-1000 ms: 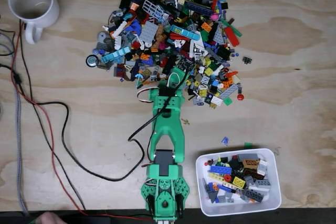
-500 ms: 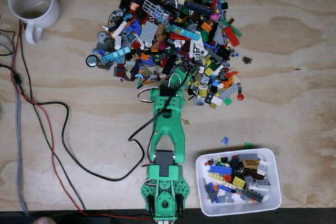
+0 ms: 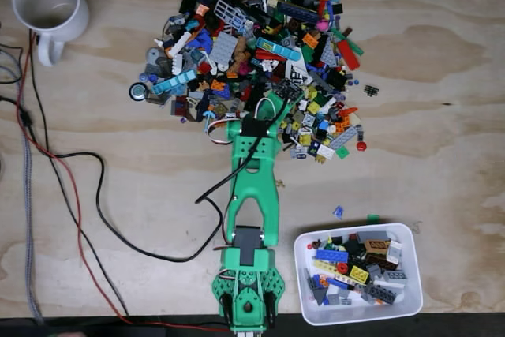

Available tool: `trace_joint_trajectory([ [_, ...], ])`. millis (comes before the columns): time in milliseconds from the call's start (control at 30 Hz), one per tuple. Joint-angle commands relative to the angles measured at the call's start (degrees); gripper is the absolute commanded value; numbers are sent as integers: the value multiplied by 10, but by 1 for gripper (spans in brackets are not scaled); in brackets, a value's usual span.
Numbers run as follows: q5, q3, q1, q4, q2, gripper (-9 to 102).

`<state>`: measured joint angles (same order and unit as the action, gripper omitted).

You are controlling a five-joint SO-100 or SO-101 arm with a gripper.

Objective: Find the closest Lego and put it in the bin.

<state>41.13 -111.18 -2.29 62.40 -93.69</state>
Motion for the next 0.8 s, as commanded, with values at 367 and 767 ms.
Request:
trace_joint_trajectory([
  [367,-303,-1,2,-69,8,11],
  [767,-306,-52,8,-98,6,11],
])
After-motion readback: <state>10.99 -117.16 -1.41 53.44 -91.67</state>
